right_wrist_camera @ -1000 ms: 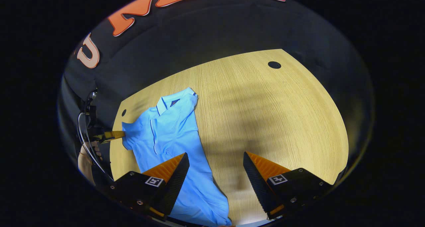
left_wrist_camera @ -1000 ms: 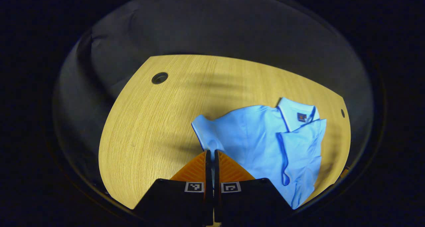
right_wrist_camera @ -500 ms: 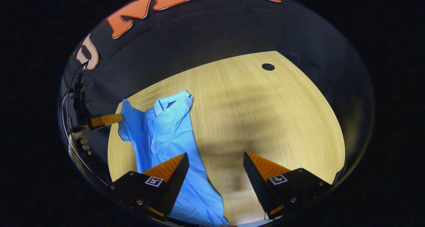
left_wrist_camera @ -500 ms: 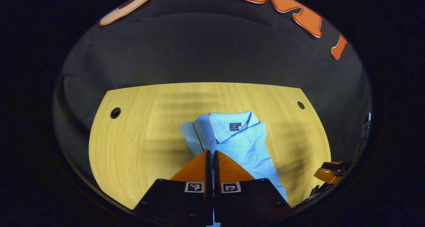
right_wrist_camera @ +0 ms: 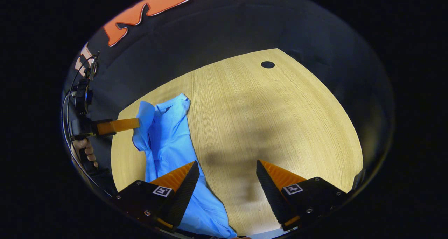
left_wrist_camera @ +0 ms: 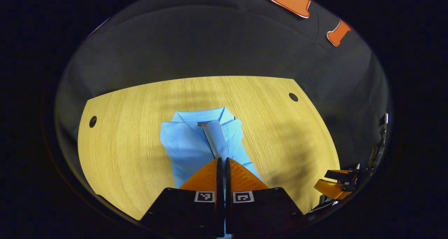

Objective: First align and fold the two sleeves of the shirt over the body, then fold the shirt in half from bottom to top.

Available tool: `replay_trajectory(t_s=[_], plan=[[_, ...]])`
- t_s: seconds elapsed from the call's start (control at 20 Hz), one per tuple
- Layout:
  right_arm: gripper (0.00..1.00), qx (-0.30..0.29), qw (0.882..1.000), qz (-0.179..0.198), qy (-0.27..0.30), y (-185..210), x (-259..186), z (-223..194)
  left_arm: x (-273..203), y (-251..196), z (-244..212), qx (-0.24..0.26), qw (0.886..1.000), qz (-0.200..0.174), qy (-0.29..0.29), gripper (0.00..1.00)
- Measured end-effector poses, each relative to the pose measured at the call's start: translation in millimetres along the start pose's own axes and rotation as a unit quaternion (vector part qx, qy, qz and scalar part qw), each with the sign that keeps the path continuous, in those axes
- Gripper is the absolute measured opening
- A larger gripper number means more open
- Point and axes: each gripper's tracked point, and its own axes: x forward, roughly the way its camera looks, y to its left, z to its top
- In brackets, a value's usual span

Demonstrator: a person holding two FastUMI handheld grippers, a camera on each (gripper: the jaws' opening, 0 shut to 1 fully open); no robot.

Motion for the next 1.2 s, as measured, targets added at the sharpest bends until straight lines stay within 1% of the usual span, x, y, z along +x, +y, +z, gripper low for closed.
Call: replay_trajectory(t_s=[0.1,0.25,0.35,0.4,0.45,0.5,0.55,0.75,0.9,0.95,1.05,1.2], plan=[[0.99,0.002,1.0,-0.001,0.002,0,0,0,6,-11,-6,0.002,1.0,-0.007,0.007,0.05],[0.99,-0.001,1.0,-0.002,0.005,-1,2,-3,13,-13,-15,0.001,1.0,0.0,0.016,0.05],[0.99,-0.004,1.0,-0.002,0.008,-1,2,-4,17,-14,-22,-0.006,1.0,-0.001,0.019,0.07],[0.99,-0.005,1.0,-0.002,0.009,0,2,-5,16,-10,-23,-0.012,1.0,0.005,0.017,0.1],[0.99,-0.006,1.0,-0.001,0.01,0,2,-6,16,-12,-24,-0.021,1.0,-0.003,0.014,0.29],[0.99,-0.008,1.0,-0.001,0.012,1,2,-6,16,-12,-28,-0.028,0.999,-0.003,0.016,0.37],[0.99,-0.01,1.0,-0.002,0.013,3,4,-7,15,-10,-29,-0.032,0.999,-0.007,0.015,0.41],[0.99,-0.02,1.0,0.002,0.02,19,13,-14,-3,0,-38,-0.031,0.999,0.004,0.01,1.0],[0.99,-0.032,0.999,0.006,0.028,30,11,-23,-13,16,-54,-0.027,0.999,0.024,0.008,1.0],[0.99,-0.037,0.999,0.006,0.03,32,7,-27,-19,19,-61,-0.029,0.999,0.025,0.01,1.0],[0.99,-0.049,0.998,0.003,0.034,37,4,-35,-34,27,-76,-0.039,0.999,0.027,0.011,1.0],[0.99,-0.067,0.997,-0.004,0.037,45,1,-46,-50,43,-105,-0.052,0.998,0.042,0.009,1.0]])
